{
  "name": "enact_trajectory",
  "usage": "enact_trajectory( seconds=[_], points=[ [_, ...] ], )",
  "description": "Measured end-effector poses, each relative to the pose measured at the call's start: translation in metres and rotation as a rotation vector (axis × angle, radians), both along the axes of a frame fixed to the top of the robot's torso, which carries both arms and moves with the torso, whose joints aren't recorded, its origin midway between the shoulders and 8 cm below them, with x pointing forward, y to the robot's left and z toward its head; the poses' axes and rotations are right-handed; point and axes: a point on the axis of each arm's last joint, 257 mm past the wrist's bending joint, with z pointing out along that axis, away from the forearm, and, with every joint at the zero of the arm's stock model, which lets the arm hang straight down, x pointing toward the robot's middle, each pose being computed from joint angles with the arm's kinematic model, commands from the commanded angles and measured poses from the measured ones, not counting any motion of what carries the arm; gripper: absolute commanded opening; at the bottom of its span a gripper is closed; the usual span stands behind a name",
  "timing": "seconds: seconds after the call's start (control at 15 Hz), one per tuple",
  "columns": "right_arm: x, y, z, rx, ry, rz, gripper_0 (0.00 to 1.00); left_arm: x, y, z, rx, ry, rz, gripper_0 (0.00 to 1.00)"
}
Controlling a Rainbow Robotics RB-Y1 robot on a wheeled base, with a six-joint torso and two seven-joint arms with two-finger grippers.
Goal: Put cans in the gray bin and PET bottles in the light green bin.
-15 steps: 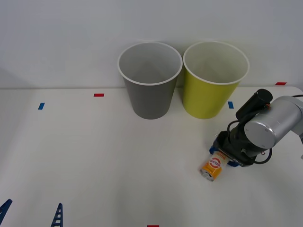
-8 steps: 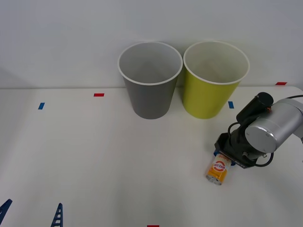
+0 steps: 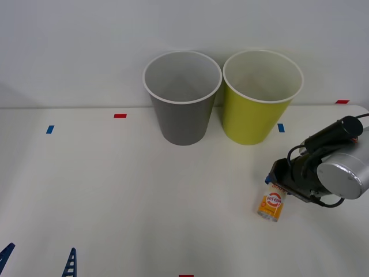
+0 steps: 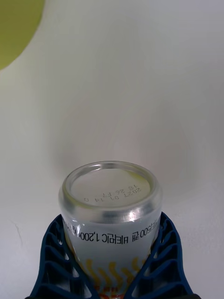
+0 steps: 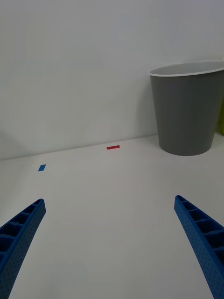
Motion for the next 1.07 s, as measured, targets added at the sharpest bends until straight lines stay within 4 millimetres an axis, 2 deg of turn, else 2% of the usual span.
enact_trajectory(
  seconds=[0.2,0.47,0.6,1.07],
  points=[
    [0.004,-0.003,0.025,-0.033,-0.136,0.083,0.0,0.0,0.0,0.0,0.0,0.0,0.0,0.95],
    [-0.004,-0.008,0.055,-0.099,-0.282,0.178,0.0,0.0,0.0,0.0,0.0,0.0,0.0,0.95],
    [-0.007,-0.006,0.071,-0.125,-0.352,0.217,0.0,0.0,0.0,0.0,0.0,0.0,0.0,0.95],
    [-0.006,0.008,0.146,-0.249,-0.623,0.313,0.0,0.0,0.0,0.0,0.0,0.0,0.0,0.95]
  ],
)
